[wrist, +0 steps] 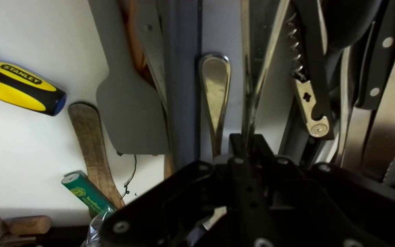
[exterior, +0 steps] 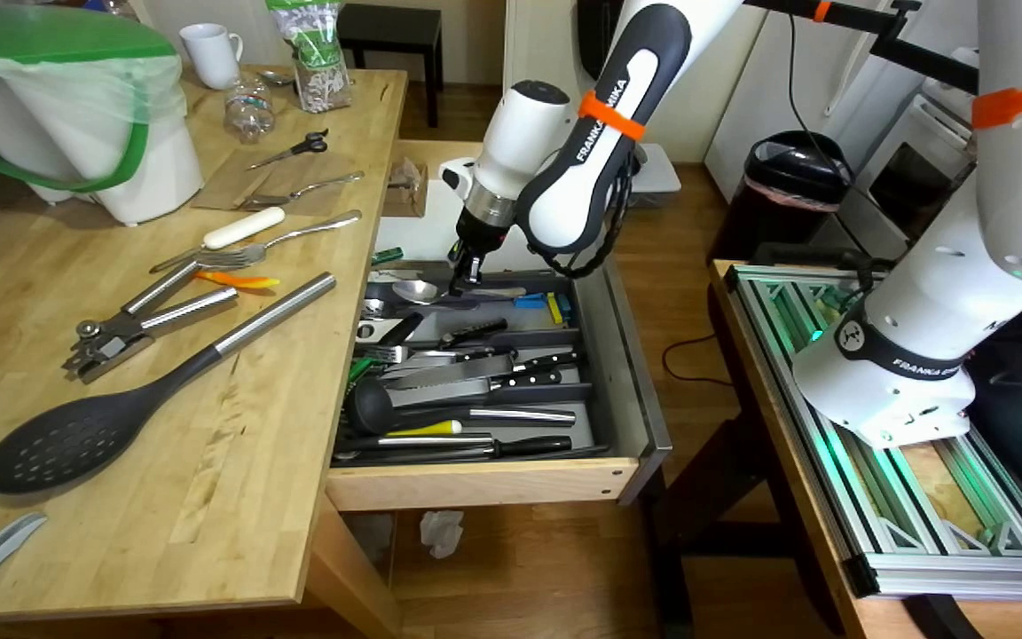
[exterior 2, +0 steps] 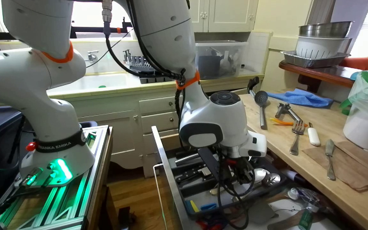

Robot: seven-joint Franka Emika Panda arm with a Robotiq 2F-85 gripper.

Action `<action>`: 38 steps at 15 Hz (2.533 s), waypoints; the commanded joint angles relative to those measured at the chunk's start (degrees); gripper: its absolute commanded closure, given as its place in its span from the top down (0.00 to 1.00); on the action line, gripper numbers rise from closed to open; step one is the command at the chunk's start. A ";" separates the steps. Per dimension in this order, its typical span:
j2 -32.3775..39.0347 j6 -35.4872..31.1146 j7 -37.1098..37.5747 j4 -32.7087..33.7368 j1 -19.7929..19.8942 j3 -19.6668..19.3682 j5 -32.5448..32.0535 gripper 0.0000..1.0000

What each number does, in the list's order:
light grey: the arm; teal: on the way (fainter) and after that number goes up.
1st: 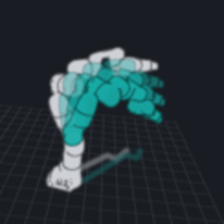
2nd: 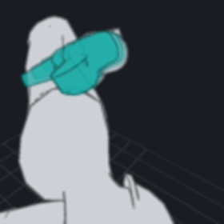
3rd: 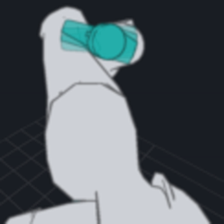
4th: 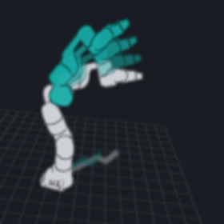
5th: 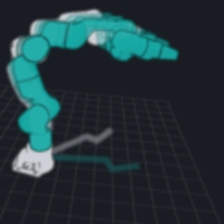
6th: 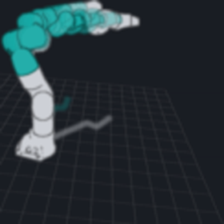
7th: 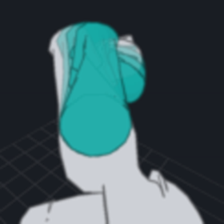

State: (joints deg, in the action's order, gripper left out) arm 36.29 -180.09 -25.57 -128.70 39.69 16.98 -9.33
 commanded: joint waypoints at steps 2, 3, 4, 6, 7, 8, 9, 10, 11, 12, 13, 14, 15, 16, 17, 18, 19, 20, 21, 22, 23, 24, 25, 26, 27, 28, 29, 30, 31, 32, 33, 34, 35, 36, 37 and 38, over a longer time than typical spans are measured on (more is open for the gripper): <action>1.72 0.50 0.62 2.03 -0.15 -0.21 -0.57 0.02; 2.39 0.03 1.00 3.22 -2.02 -2.21 -0.79 0.02; 2.98 0.07 1.13 4.15 -2.60 -2.82 -0.80 0.02; 4.33 -0.02 1.25 6.40 -3.95 -4.44 -0.88 0.02; 5.03 0.21 1.25 7.35 -3.93 -4.41 -0.72 0.02; 5.92 -0.03 1.19 8.48 -4.10 -4.60 -0.69 0.02; 6.44 -0.43 1.27 9.29 -4.64 -5.14 -0.74 0.02; 6.93 -0.32 1.26 9.99 -4.63 -4.99 -0.69 0.02; 7.39 -0.28 1.31 10.68 -4.65 -4.77 -0.60 0.02; 7.57 -0.11 1.34 11.17 -4.83 -4.70 -0.61 0.02; 7.83 -0.07 1.37 11.58 -4.98 -4.58 -0.59 0.02; 8.05 -0.14 1.29 11.94 -5.20 -4.63 -0.67 0.02; 8.26 -0.09 1.25 12.29 -5.31 -4.59 -0.69 0.02; 8.55 0.03 1.15 12.63 -5.35 -4.52 -0.75 0.02; 8.78 0.19 1.02 12.88 -5.20 -4.28 -0.78 0.02; 8.98 0.08 0.85 13.04 -5.22 -4.17 -0.91 0.02; 9.32 0.27 0.52 13.24 -4.74 -3.52 -1.04 0.02; 9.74 -0.10 0.01 13.36 -4.22 -2.80 -1.35 0.02; 9.99 -0.29 -0.14 13.48 -4.37 -2.72 -1.58 0.02; 10.26 -0.33 -0.48 13.50 -4.02 -2.10 -1.79 0.02; 10.52 -0.38 -0.76 13.48 -3.78 -1.61 -1.97 0.02; 10.78 -0.32 -0.75 13.65 -3.98 -1.69 -2.01 0.02; 10.96 -0.62 -0.43 13.81 -4.52 -2.18 -1.96 0.02; 11.19 -0.56 -0.33 14.06 -4.65 -2.33 -1.94 0.02; 11.45 -0.85 -0.01 14.44 -5.28 -3.11 -1.88 0.02; 11.87 -1.04 0.02 14.84 -5.27 -3.23 -1.88 0.02; 12.32 -1.50 -0.15 15.26 -5.38 -3.51 -2.07 0.02; 12.73 -1.48 -0.37 15.72 -5.20 -3.45 -2.27 0.02; 13.09 -1.25 -0.50 16.26 -5.27 -3.62 -2.48 0.02; 13.51 -1.08 -0.88 16.66 -4.71 -2.94 -2.68 0.02; 13.81 -1.15 -1.03 16.96 -4.79 -2.97 -2.88 0.02; 14.07 -0.88 -1.16 17.29 -4.60 -2.69 -2.96 0.02; 14.33 -0.92 -1.32 17.61 -4.59 -2.61 -3.08 0.02; 14.53 -0.95 -1.35 17.95 -4.61 -2.59 -3.05 0.02; 14.83 -0.98 -1.41 18.36 -4.65 -2.59 -3.04 0.02; 15.14 -0.71 -1.57 18.69 -4.33 -2.18 -3.03 0.02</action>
State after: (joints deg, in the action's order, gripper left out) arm 49.06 -180.37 -27.07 -112.65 34.82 14.52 -10.72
